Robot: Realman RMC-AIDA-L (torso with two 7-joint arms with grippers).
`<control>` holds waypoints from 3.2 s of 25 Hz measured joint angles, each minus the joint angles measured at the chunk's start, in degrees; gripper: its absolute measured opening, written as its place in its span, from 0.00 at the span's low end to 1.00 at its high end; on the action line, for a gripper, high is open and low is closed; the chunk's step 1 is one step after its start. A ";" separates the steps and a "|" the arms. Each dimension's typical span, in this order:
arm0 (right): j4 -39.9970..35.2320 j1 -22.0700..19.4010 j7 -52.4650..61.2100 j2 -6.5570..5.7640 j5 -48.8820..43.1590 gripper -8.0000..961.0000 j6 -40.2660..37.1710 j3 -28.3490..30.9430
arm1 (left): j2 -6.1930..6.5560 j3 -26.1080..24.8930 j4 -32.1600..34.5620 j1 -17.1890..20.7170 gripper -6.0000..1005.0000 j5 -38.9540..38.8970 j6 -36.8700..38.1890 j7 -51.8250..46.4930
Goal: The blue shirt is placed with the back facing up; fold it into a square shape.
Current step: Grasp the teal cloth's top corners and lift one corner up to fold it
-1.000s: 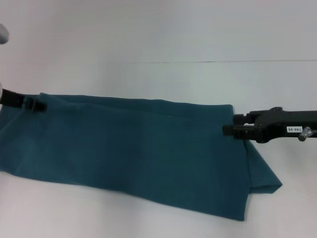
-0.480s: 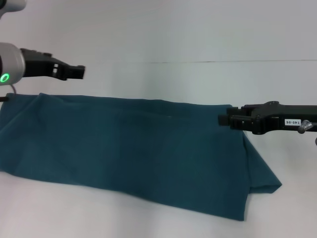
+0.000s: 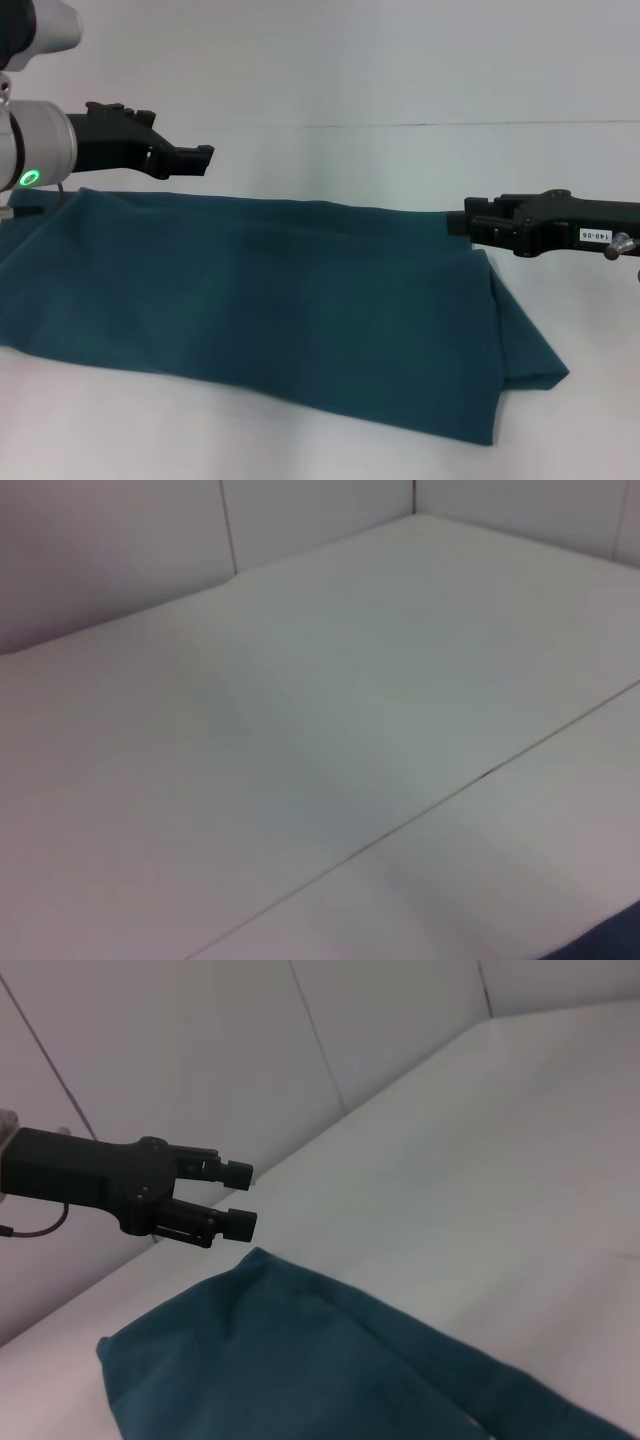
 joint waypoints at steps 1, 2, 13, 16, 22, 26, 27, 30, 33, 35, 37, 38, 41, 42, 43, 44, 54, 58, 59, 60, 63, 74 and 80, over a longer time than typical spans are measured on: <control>0.58 0.25 -0.64 -0.01 0.15 0.45 0.20 0.36 | 0.00 -0.42 -0.43 0.01 0.86 -1.38 0.00 1.26; 1.69 0.74 -1.58 -0.08 0.38 0.45 0.35 1.09 | 0.01 -1.00 -0.84 0.23 0.85 -3.67 0.06 3.13; 5.61 0.64 -7.39 -0.12 4.67 0.45 0.40 2.95 | 0.11 -16.35 -9.65 1.29 0.74 -33.42 9.74 19.09; 5.92 0.63 -8.16 -0.16 4.89 0.45 0.38 3.82 | 0.51 -21.74 -14.89 0.82 0.73 -39.60 16.18 24.32; 6.04 1.27 -7.82 -0.08 6.58 0.45 0.24 4.18 | 0.26 -28.90 -20.49 1.81 0.69 -44.45 20.61 27.25; 7.23 1.38 -8.14 -0.04 10.84 0.45 -0.01 4.20 | 0.34 -32.43 -24.76 2.47 0.66 -45.89 21.05 27.79; 7.57 1.42 -8.26 -0.06 11.48 0.45 -0.02 4.16 | 0.26 -32.49 -25.17 3.08 0.66 -45.78 20.64 28.57; 8.73 2.11 -8.40 -0.09 12.16 0.45 0.03 3.76 | 0.16 -32.53 -25.77 3.36 0.53 -45.64 20.41 29.49; 10.80 3.71 -8.10 -0.15 10.72 0.45 0.54 3.25 | 0.18 -32.57 -27.20 3.33 0.37 -45.79 20.06 30.44; 12.08 5.26 -7.35 -0.14 8.76 0.45 0.96 2.98 | 0.26 -32.33 -28.05 3.07 0.21 -45.69 19.34 30.87; 12.90 6.44 -6.69 -0.05 6.94 0.45 1.44 2.57 | 0.27 -31.53 -28.42 2.90 0.15 -45.52 18.31 31.31; 13.04 6.71 -6.46 -0.01 6.48 0.45 1.67 2.07 | 0.26 -31.07 -28.52 2.91 0.12 -45.51 17.64 31.50; 13.10 6.95 -5.59 0.04 5.57 0.45 2.75 -0.22 | 0.20 -30.76 -28.99 3.16 0.05 -45.48 15.92 31.39; 12.83 6.84 -5.39 0.02 5.20 0.45 3.00 -0.87 | 0.17 -30.74 -29.17 3.42 0.05 -45.46 15.23 31.40; 11.11 6.21 -5.05 -0.05 3.64 0.45 3.13 -1.78 | 0.13 -30.67 -29.26 3.74 0.05 -45.46 14.53 31.51; 11.11 6.21 -5.05 -0.05 3.64 0.45 3.13 -1.78 | 0.09 -30.56 -29.44 4.03 0.05 -45.46 14.02 31.69; -10.69 -4.59 12.29 0.17 -4.47 0.45 -0.91 -5.47 | 0.01 -32.00 -34.75 5.07 0.06 -47.75 8.02 36.53; -16.03 -9.46 16.78 0.17 -4.55 0.45 -1.49 -7.28 | -0.30 -31.21 -36.09 5.63 0.06 -49.18 8.39 41.71; -16.16 -9.90 17.13 0.18 -4.56 0.45 -1.64 -7.63 | -0.34 -31.12 -36.26 5.62 0.06 -49.27 8.40 42.32; -16.16 -9.90 17.13 0.18 -4.56 0.45 -1.64 -7.63 | -0.40 -30.97 -36.61 5.64 0.05 -49.47 8.42 43.60; -15.56 -10.57 18.28 0.21 -4.57 0.45 -1.87 -9.16 | -0.43 -30.37 -39.10 5.32 0.05 -50.83 9.56 51.88; -14.41 -12.17 25.19 0.25 -7.48 0.45 -1.77 -10.61 | 0.21 -29.16 -42.45 4.73 0.06 -51.82 13.79 56.12; -11.53 -10.71 22.13 0.25 -7.40 0.45 -0.11 -11.13 | 0.61 -29.33 -42.09 6.62 0.06 -51.82 13.95 54.76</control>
